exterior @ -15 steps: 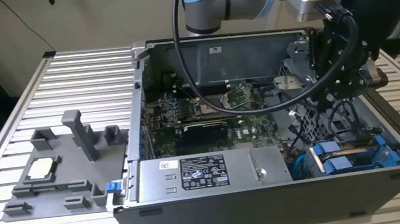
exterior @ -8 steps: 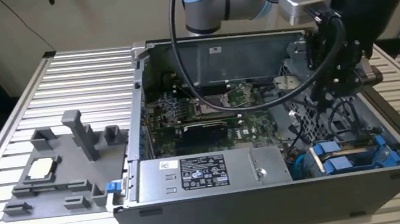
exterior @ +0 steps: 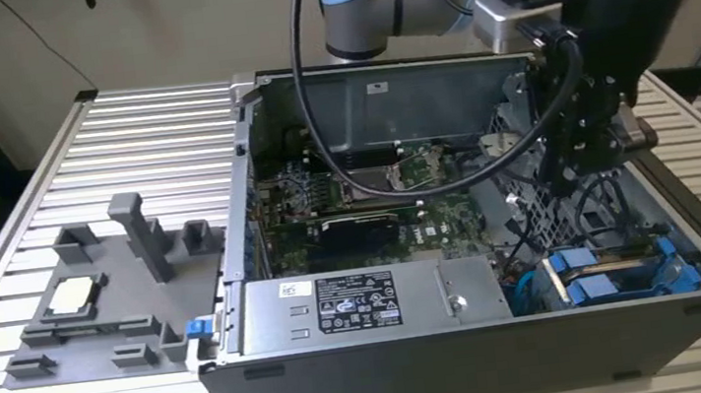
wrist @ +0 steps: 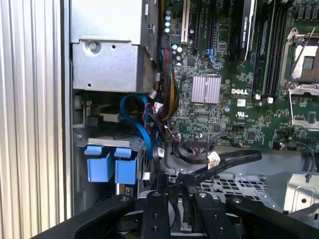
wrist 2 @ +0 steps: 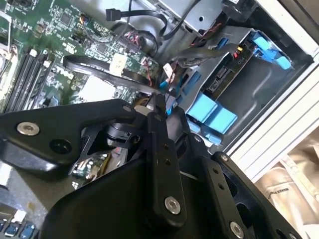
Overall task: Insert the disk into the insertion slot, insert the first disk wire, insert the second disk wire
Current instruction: 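Insert the second disk wire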
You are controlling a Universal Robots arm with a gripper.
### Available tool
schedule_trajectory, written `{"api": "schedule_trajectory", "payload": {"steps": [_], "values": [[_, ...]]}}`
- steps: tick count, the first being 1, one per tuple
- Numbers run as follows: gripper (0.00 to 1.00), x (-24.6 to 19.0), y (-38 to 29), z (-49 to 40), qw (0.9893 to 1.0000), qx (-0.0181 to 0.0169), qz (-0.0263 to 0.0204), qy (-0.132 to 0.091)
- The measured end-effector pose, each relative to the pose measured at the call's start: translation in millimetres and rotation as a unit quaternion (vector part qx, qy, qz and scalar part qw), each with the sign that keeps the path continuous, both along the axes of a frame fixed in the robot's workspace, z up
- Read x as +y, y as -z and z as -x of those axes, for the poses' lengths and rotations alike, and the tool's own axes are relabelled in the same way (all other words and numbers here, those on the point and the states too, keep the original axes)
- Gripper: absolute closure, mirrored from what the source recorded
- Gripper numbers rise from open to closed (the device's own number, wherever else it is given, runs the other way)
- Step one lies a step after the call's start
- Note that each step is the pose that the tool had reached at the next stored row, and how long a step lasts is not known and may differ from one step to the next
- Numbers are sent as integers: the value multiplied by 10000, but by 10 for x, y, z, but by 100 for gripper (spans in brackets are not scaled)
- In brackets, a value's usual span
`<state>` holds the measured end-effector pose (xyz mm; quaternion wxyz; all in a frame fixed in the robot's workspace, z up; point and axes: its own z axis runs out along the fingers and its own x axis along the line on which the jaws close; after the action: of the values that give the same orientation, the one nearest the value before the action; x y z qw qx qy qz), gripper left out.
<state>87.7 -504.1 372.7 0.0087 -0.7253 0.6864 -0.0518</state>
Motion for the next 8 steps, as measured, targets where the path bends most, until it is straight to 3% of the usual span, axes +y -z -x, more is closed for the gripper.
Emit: {"api": "schedule_trajectory", "payload": {"steps": [3,8], "values": [[73,0,27,21,10000,-96,1,-7],[73,1,68,44,9999,-168,1,-11]]}}
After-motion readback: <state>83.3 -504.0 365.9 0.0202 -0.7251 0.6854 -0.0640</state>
